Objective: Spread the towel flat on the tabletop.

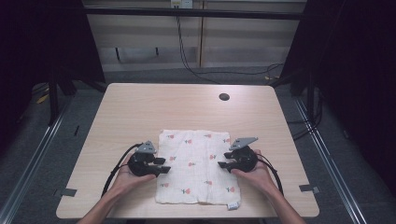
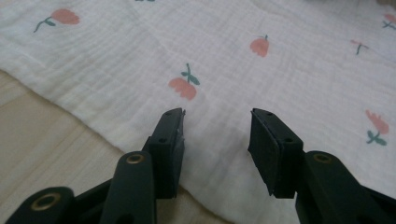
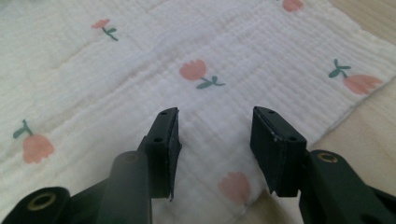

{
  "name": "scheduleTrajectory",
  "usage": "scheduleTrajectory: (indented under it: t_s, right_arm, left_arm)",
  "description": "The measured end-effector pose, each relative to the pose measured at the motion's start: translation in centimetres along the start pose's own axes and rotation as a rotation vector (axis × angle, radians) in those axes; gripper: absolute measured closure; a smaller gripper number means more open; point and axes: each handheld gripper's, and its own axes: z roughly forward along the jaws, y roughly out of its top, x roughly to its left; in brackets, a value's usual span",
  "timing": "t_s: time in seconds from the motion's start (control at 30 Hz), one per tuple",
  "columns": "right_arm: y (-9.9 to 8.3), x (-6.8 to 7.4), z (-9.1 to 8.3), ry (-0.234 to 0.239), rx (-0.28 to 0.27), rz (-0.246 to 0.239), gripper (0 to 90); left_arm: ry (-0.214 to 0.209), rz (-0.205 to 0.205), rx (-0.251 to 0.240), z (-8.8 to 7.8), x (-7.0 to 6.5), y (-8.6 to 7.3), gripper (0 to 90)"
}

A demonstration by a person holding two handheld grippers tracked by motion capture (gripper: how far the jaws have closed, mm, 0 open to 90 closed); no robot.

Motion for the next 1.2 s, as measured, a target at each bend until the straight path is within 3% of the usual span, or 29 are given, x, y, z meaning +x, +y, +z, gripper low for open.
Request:
scheduleTrajectory:
  t_s: [0.07, 0.13, 0.27, 0.33, 0.47, 0.7, 0.87, 0.97, 1.03, 1.2]
  right_arm:
    - [-0.1, 0.0, -0.2, -0.010, 0.007, 0.005, 58.9]
    - [-0.3, 0.0, -0.4, -0.020, 0.004, 0.010, 68.1]
    - [-0.5, 0.1, -0.8, -0.010, 0.013, 0.012, 79.9]
    - [-0.6, 0.1, -0.9, -0.007, 0.017, 0.014, 82.8]
    - [-0.8, 0.3, -1.0, 0.019, 0.014, 0.019, 86.4]
    - [-1.3, 0.8, -1.5, 0.040, 0.022, 0.027, 86.2]
    - [-1.5, 1.4, -2.0, 0.043, 0.037, 0.002, 83.1]
    - [-1.7, 1.7, -2.2, 0.044, 0.039, -0.011, 75.3]
    - [-1.7, 1.6, -2.1, 0.061, 0.023, 0.012, 66.8]
    - [-1.4, 0.2, -2.4, 0.036, -0.020, 0.043, 61.3]
  left_arm:
    - [0.032, 0.020, -0.009, 0.0, -0.2, -0.2, 63.6]
    - [0.055, 0.035, 0.004, -0.1, -0.4, -0.2, 75.4]
    - [0.040, 0.040, 0.003, -0.1, -0.8, -0.4, 86.5]
    - [0.036, 0.048, 0.009, -0.2, -1.0, -0.3, 87.6]
    - [-0.003, 0.027, 0.006, -0.3, -1.1, -0.6, 88.2]
    - [-0.026, 0.026, 0.024, -0.7, -1.8, -0.9, 88.1]
    - [-0.045, 0.033, 0.042, -0.9, -2.5, -1.0, 87.7]
    - [-0.058, 0.033, 0.048, -1.0, -2.5, -1.0, 82.5]
    - [-0.063, 0.027, 0.041, -1.0, -2.5, -1.0, 79.5]
    - [-0.067, 0.018, 0.024, -1.2, -2.3, -0.6, 71.4]
